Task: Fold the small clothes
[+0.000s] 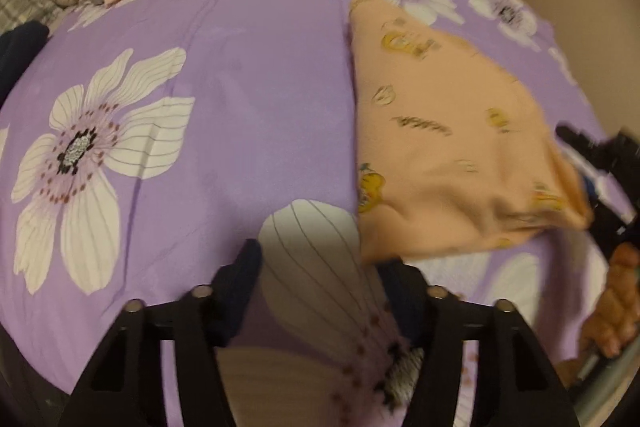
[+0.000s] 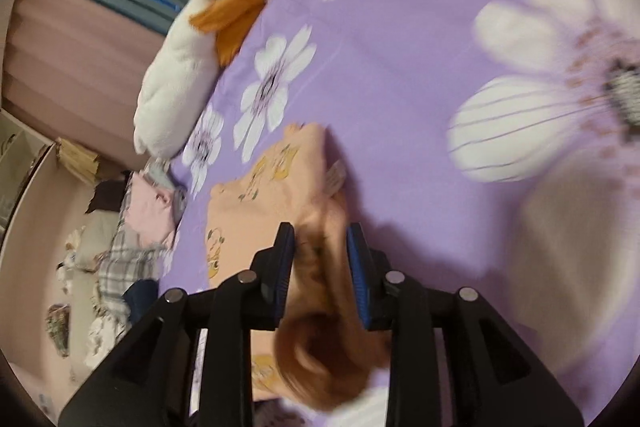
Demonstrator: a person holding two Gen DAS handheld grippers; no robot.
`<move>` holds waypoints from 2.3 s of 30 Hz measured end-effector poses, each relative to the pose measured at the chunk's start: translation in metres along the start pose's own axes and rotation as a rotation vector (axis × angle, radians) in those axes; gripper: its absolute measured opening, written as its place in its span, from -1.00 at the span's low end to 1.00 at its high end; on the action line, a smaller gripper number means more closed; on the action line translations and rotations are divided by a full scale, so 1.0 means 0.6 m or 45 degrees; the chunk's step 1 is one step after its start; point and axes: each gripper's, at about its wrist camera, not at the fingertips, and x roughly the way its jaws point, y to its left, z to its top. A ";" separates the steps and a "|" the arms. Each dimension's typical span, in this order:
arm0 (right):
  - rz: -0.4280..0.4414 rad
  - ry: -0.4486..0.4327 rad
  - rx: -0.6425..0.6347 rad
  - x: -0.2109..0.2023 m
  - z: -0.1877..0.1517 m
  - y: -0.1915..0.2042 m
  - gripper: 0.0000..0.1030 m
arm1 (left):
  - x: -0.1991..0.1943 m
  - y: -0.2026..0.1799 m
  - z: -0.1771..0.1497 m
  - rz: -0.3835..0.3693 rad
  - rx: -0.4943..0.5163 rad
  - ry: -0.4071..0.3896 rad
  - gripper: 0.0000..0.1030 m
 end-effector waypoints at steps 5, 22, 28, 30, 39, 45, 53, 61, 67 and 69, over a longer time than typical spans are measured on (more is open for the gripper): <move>0.092 -0.087 0.014 -0.062 -0.017 0.002 -0.45 | -0.085 -0.031 0.005 -0.092 0.127 -0.261 0.09; -0.094 0.181 -0.012 0.031 -0.055 -0.004 -0.83 | 0.058 -0.041 0.016 -0.054 0.185 0.015 0.36; -0.145 0.118 -0.083 0.021 -0.077 0.010 -0.77 | 0.053 -0.043 0.010 -0.022 0.129 0.028 0.42; -0.181 0.107 -0.146 0.022 -0.080 0.020 -0.77 | 0.051 -0.038 0.009 -0.045 0.128 0.040 0.42; 0.072 0.049 -0.216 -0.006 -0.052 0.044 -0.56 | 0.048 -0.030 0.005 -0.084 0.158 0.044 0.43; -0.074 0.097 -0.262 0.072 0.013 0.070 -0.64 | 0.048 -0.029 0.005 -0.085 0.166 0.047 0.46; 0.015 0.103 -0.127 0.044 0.006 0.017 -0.55 | 0.051 -0.033 0.005 -0.064 0.170 0.037 0.49; -0.111 0.172 -0.050 0.036 -0.023 -0.013 -0.46 | 0.050 -0.039 -0.002 -0.034 0.174 0.006 0.51; -0.011 0.129 -0.167 -0.007 -0.031 0.018 -0.40 | 0.051 -0.038 0.000 -0.039 0.167 0.009 0.51; -0.151 0.181 -0.288 -0.001 -0.038 0.032 -0.38 | 0.051 -0.039 0.000 -0.034 0.171 0.005 0.52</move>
